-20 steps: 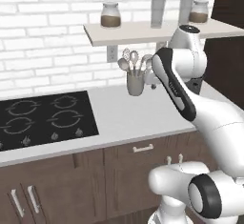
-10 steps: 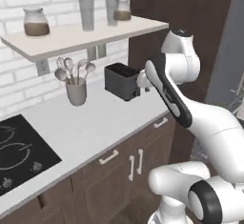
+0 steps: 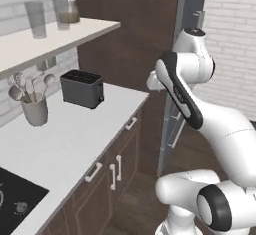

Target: Take a straw from the drawer in front and place it inside the glass cup on the dining counter.

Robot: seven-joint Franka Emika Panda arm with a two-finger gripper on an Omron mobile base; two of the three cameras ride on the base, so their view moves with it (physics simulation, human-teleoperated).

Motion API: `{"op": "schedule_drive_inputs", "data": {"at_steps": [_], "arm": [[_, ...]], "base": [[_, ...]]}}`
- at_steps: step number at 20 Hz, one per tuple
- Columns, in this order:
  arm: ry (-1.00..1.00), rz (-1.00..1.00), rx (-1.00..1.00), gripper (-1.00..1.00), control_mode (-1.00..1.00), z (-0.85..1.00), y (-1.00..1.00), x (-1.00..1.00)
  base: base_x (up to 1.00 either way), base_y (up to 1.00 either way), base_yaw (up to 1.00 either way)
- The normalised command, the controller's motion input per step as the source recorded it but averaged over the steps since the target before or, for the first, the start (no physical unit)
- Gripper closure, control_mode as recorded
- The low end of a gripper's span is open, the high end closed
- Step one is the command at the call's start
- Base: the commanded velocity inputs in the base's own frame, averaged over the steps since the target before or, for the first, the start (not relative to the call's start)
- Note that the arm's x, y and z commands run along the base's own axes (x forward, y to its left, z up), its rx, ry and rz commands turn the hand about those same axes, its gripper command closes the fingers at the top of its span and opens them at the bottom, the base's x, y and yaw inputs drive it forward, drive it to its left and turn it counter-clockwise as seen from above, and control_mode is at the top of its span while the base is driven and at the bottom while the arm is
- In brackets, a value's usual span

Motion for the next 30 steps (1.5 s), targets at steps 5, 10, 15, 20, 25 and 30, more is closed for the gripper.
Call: {"op": "schedule_drive_inputs", "data": {"at_steps": [5,10,15,20,25,30], "arm": [[0.0,0.0,0.0,-1.0,1.0,0.0,0.0,0.0],[0.0,0.0,0.0,-1.0,1.0,0.0,0.0,0.0],[0.0,0.0,0.0,-1.0,1.0,0.0,0.0,0.0],[0.0,0.0,0.0,-1.0,1.0,0.0,0.0,0.0],[0.05,-0.11,0.1,-1.0,-1.0,0.0,0.04,-0.26],[0.15,-0.15,0.38,-1.0,-1.0,0.0,-0.12,-0.33]], "base": [[-0.58,0.71,-0.36],[-0.32,0.76,-0.3],[0.0,0.87,-0.32],[-0.14,0.77,-0.35],[-0.31,0.33,-0.2],[0.0,0.0,0.0]]}}
